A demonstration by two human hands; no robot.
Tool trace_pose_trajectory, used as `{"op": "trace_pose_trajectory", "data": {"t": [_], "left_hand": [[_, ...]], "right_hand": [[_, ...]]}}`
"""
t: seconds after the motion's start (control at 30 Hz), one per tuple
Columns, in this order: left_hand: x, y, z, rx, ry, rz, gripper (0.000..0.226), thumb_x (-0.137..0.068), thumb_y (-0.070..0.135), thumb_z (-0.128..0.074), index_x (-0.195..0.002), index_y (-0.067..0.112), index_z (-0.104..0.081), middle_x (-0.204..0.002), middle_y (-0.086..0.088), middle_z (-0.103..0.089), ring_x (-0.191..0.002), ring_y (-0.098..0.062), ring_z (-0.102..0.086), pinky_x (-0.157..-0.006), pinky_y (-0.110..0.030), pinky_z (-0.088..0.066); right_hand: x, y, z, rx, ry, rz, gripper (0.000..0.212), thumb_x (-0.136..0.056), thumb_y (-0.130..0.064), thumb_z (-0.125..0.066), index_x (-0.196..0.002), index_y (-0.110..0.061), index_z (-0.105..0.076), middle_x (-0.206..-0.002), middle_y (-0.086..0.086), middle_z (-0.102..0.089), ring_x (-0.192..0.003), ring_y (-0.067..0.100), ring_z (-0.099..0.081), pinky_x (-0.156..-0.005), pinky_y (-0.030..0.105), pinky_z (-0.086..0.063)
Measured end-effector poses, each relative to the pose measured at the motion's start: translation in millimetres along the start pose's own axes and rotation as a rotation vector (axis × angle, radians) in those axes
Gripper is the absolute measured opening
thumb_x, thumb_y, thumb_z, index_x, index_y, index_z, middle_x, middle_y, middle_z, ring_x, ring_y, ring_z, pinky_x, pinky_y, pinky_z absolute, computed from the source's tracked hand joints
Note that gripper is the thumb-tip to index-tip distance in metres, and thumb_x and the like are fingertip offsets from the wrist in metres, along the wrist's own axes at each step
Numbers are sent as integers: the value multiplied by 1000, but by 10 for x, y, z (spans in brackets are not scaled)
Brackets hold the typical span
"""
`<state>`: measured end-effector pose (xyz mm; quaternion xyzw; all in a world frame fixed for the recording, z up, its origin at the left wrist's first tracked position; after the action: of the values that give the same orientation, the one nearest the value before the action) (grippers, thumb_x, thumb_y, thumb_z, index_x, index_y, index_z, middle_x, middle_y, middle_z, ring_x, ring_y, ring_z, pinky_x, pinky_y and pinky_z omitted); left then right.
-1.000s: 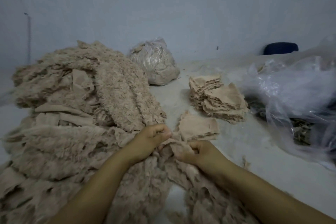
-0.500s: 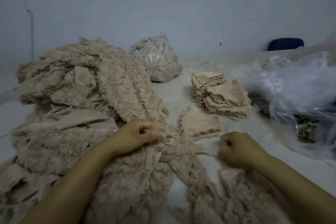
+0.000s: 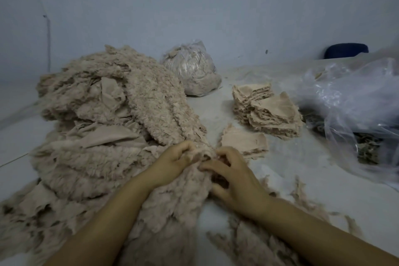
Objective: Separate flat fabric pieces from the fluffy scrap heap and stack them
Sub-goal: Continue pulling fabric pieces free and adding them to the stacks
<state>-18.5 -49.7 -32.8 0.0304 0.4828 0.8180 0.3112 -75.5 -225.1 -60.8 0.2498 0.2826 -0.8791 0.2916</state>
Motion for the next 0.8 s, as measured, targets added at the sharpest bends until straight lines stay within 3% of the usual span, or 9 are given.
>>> {"op": "trace_pose_trajectory", "data": {"t": [0.1, 0.2, 0.27, 0.33, 0.43, 0.53, 0.67, 0.77, 0.8], "left_hand": [[-199, 43, -38, 14, 102, 28, 33, -94, -9, -40, -72, 15, -41, -69, 2, -41, -55, 3, -38, -55, -15, -33], [-367, 33, -55, 43, 252, 33, 32, -97, -3, -40, -70, 15, -40, -63, 3, -39, -49, 1, -34, -50, -17, -29], [-357, -23, -36, 27, 310, -10, 29, -97, 6, -48, -72, 19, -44, -61, 8, -41, -49, 2, -37, -51, -17, -29], [-290, -164, 13, -132, 285, -50, 25, -96, 10, -51, -75, 24, -49, -63, 11, -46, -55, 1, -43, -56, -18, -33], [-213, -341, 87, -331, 240, 4, 12, -94, 7, -54, -86, 9, -63, -76, 1, -57, -71, -11, -51, -66, -21, -39], [-250, -216, 38, -284, 294, -2, 15, -91, 11, -60, -104, 11, -67, -101, 1, -62, -92, -12, -59, -77, -5, -40], [-337, 84, -280, -221, -23, 76, 67, -66, 63, -68, -124, 32, -54, -109, 27, -52, -100, 7, -53, -83, -8, -41], [-321, 34, -392, -367, -374, 112, 24, -82, 35, -71, -83, 14, -59, -73, 6, -51, -69, -12, -50, -62, -24, -37], [-326, -4, -353, -331, -452, 119, 27, -85, 25, -69, -74, 5, -56, -66, -2, -45, -62, -15, -44, -59, -26, -33]], "right_hand": [[-134, 25, 59, 35, 188, 48, 24, -75, -9, -69, -97, -16, -74, -111, 17, -54, -91, 25, -48, -81, 28, -39], [-231, 134, 157, 41, 237, 77, 23, -86, -19, -53, -89, -9, -72, -108, 12, -60, -94, 18, -48, -84, 20, -37], [-267, 261, 249, -101, 324, -126, 18, -90, -18, -49, -81, -12, -64, -96, 4, -62, -88, 14, -54, -79, 15, -40], [-267, 453, 311, -262, 376, -413, 24, -94, -10, -50, -72, -19, -47, -76, 4, -57, -71, 24, -55, -68, 28, -42], [-206, 681, 370, -404, 332, -582, 30, -94, -7, -52, -68, -17, -39, -65, 1, -46, -62, 17, -45, -63, 34, -38], [-190, 674, 322, -506, 205, -523, 29, -89, -4, -59, -68, -10, -40, -57, -13, -38, -57, 7, -36, -58, 29, -31], [-274, 633, 242, -568, 268, -578, 24, -86, -7, -65, -71, -19, -52, -62, -13, -54, -60, 7, -49, -57, 23, -40], [-282, 772, 318, -636, 487, -807, 12, -87, -16, -66, -76, -18, -61, -71, 0, -61, -66, 18, -57, -60, 27, -45], [-254, 827, 353, -654, 513, -839, 13, -87, -17, -67, -75, -15, -62, -71, 2, -61, -66, 19, -57, -61, 27, -45]]}}
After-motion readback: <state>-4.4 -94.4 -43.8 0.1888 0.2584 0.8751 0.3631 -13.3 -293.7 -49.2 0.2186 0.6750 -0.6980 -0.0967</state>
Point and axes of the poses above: each hand's wrist, its own x-axis away from the middle knuckle, its own z-axis out of the back of the hand, y = z × x, the point moved 1 cm from there along -x, towards the middle knuckle
